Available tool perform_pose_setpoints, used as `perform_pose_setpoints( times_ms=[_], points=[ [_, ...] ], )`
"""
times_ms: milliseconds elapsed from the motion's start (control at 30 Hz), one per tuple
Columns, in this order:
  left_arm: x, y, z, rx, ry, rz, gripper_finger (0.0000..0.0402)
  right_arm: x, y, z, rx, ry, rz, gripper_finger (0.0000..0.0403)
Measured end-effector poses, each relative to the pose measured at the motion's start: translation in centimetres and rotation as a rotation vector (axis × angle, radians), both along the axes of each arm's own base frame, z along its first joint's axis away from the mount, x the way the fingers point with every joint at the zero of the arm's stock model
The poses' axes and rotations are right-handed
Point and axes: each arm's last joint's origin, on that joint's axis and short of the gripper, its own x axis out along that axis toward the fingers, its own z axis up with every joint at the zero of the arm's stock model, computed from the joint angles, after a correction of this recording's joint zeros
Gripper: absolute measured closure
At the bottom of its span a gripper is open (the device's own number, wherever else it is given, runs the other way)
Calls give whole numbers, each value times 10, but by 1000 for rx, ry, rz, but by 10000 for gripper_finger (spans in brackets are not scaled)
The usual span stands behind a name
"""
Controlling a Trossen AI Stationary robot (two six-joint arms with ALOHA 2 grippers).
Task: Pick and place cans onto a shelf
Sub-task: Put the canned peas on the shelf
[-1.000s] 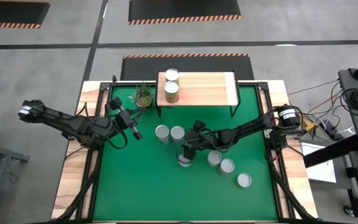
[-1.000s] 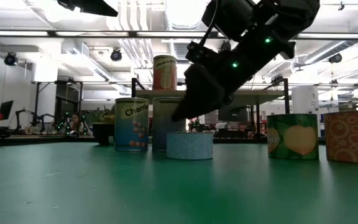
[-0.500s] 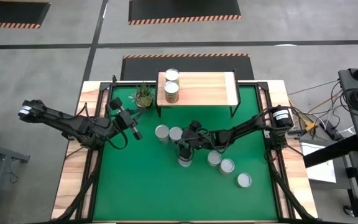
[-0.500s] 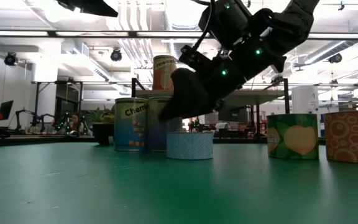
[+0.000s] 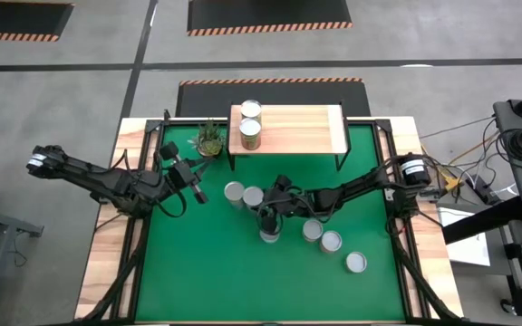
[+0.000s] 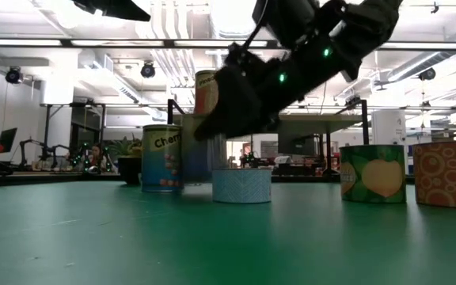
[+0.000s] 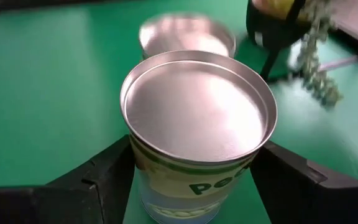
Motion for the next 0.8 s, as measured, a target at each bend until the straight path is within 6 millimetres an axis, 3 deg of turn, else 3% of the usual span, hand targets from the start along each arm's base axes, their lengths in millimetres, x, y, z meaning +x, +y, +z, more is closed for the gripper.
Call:
perform_pose_setpoints(
  times_ms=[267,467,600,800],
  points=[
    [0,0,0,0,-1,0,402,-27,2,67,12,-91,-1,121],
    [0,0,0,0,0,0,402,-64,-11,116,-99,-147,-300,122],
    [0,0,1,-2,-5,0,402,-77,-25,128,-168,-189,-534,122],
    [0,0,1,-4,-15,0,402,-71,-55,121,-172,-159,-641,121]
  ],
)
